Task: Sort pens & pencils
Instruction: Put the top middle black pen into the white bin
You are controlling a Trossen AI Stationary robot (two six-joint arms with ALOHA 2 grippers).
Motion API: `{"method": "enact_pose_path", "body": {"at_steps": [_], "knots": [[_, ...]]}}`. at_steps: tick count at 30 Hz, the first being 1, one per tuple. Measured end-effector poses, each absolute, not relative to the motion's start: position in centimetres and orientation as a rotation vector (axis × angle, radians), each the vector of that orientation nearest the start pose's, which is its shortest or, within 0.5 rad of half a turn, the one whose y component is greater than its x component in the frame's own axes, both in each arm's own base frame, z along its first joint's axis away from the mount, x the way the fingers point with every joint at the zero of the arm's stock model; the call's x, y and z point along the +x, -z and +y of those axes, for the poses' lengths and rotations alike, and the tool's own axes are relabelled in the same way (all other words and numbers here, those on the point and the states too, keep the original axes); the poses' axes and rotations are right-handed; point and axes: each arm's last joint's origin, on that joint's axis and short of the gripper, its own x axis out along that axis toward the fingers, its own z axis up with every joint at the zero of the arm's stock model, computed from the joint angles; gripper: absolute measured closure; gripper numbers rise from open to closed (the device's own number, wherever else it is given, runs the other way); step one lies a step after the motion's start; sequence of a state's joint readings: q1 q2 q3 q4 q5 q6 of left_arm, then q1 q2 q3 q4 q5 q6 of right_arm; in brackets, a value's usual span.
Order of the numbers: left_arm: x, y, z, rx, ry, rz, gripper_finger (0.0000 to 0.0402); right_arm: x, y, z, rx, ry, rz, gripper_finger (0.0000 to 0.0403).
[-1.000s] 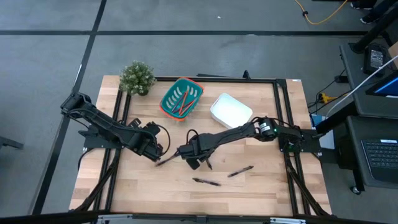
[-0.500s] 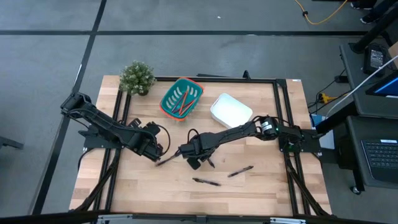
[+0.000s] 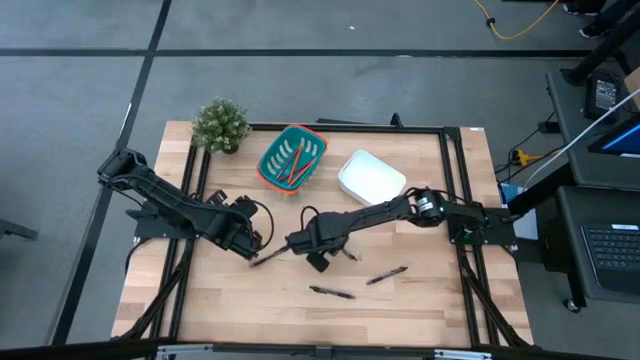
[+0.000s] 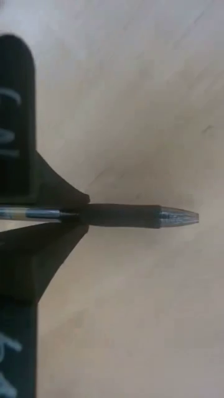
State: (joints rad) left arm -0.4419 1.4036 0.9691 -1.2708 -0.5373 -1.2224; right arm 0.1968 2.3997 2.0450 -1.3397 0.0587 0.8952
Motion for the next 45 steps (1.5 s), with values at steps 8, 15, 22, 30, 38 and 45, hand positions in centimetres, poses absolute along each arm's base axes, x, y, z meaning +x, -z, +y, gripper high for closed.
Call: {"method": "enact_pose_path", "body": {"at_steps": [8,15,22,30,38,45], "knots": [[19.7,-22.3,-7.7,-0.191,-0.892,1.154,0.0359,44.3,-21.0,8.0,0.307,0.722,1.530,0.0374],[19.7,-22.3,-7.7,-0.195,-0.891,1.159,0.0359,44.8,-24.0,4.7,0.276,0.689,1.441,0.0374],[19.7,-22.3,-7.7,-0.195,-0.890,1.160,0.0359,44.7,-24.0,1.1,0.258,0.693,1.475,0.0374],[19.7,-22.3,-7.7,-0.191,-0.890,1.163,0.0359,44.3,-24.2,-1.9,0.240,0.674,1.511,0.0374],[19.6,-22.3,-7.8,-0.185,-0.887,1.166,0.0359,41.2,-27.5,-4.0,0.307,0.737,1.463,0.0374],[19.6,-22.3,-7.7,-0.185,-0.890,1.164,0.0359,36.2,-27.7,-4.7,0.372,0.860,1.520,0.0374]]}}
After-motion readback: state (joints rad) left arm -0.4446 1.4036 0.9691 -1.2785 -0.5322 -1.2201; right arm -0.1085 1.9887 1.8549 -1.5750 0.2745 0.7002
